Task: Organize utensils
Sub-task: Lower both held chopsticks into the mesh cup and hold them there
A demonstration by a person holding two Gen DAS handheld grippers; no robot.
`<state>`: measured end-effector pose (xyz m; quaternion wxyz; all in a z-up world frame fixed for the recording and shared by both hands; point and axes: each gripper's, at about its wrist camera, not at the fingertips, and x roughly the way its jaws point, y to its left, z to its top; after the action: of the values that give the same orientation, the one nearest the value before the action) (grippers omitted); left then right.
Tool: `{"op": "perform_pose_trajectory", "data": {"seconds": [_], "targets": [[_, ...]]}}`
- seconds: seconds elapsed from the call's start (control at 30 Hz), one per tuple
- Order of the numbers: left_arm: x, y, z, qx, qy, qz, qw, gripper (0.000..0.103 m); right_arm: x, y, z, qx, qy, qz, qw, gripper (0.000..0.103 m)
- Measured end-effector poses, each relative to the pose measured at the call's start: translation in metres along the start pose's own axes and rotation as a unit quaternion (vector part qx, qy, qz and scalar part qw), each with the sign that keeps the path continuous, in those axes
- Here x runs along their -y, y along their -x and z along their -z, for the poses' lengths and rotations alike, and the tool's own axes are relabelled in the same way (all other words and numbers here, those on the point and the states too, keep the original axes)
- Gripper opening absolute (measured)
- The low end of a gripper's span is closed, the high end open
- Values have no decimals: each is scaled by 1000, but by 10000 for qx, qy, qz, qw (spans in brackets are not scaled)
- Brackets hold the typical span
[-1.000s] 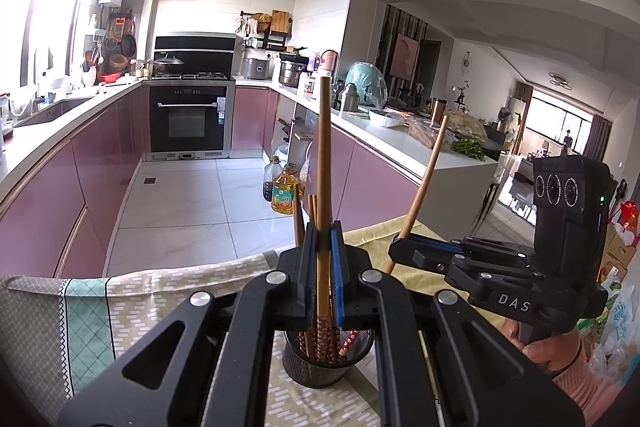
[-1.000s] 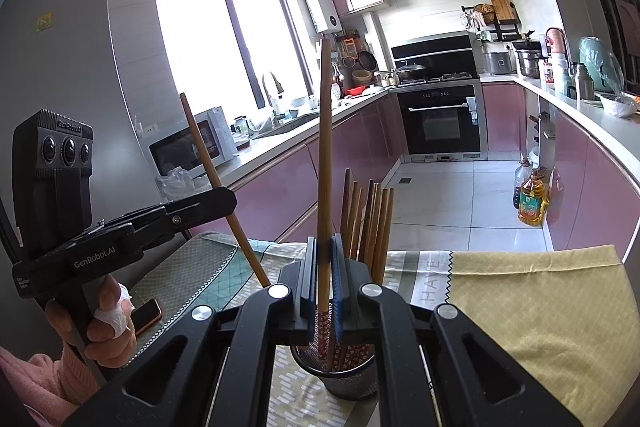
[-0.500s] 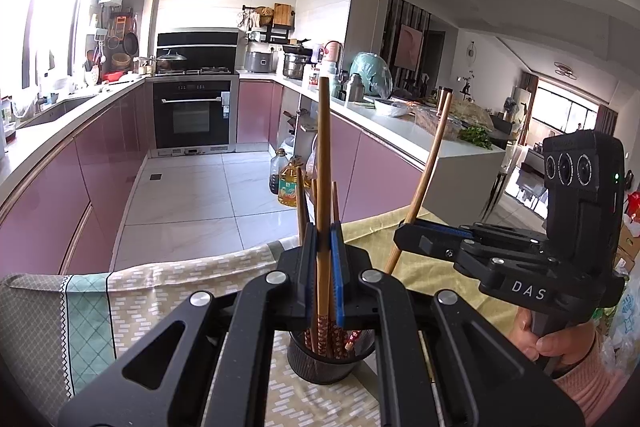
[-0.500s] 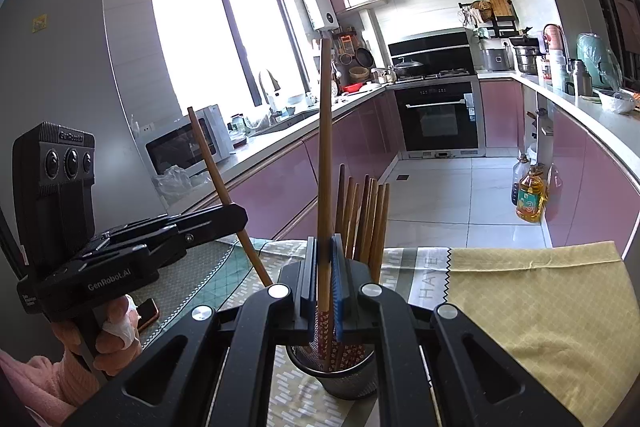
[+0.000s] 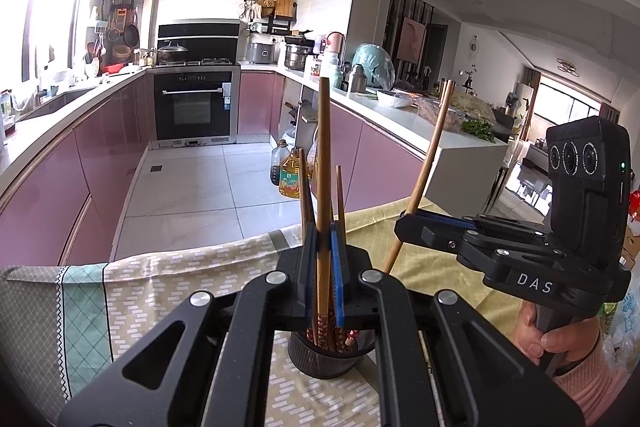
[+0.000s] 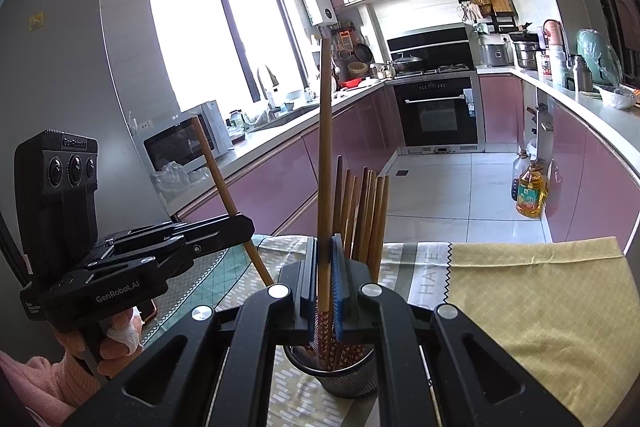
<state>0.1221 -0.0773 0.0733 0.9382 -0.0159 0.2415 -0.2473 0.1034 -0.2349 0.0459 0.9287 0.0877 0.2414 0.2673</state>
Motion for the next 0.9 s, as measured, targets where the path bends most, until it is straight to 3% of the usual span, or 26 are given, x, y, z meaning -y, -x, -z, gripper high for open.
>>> {"op": "perform_pose_trajectory", "data": {"seconds": [0.9], "targets": [[-2, -10, 14, -253, 30, 32, 9997, 7, 3, -16, 9, -216, -57, 29, 9997, 6]]}}
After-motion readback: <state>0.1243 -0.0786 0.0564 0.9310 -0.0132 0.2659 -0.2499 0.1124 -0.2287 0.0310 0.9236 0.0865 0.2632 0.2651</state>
